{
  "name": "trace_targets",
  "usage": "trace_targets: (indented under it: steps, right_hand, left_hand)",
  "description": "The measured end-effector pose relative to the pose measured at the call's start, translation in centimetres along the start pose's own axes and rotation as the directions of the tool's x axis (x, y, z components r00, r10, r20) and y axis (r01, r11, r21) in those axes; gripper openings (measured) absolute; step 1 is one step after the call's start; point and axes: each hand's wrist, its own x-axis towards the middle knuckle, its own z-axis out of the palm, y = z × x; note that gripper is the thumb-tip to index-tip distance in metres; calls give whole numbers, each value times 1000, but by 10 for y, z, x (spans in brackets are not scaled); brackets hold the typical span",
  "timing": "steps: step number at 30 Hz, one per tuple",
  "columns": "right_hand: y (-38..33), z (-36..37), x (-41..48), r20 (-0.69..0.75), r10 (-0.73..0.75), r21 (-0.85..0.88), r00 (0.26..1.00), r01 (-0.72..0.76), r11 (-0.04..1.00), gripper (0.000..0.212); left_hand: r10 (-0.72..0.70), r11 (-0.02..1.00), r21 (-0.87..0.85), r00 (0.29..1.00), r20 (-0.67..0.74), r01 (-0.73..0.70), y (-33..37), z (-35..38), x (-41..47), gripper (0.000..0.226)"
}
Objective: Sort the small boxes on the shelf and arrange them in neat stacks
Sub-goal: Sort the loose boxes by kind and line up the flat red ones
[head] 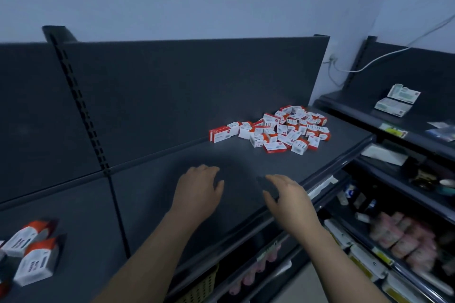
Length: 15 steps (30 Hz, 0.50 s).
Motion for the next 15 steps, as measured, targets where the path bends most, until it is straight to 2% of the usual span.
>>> trace_targets:
  steps: [7, 15]
  right_hand:
    - [25, 5, 72, 11, 42, -8, 999, -42, 999, 43]
    - [56, 15, 123, 32, 82, 14, 996, -82, 997, 38]
  left_hand:
    - [3, 1000, 26, 1000, -12, -3, -5, 17, 81, 33]
    - [73, 991, 111, 997, -15, -71, -15, 57, 161, 43]
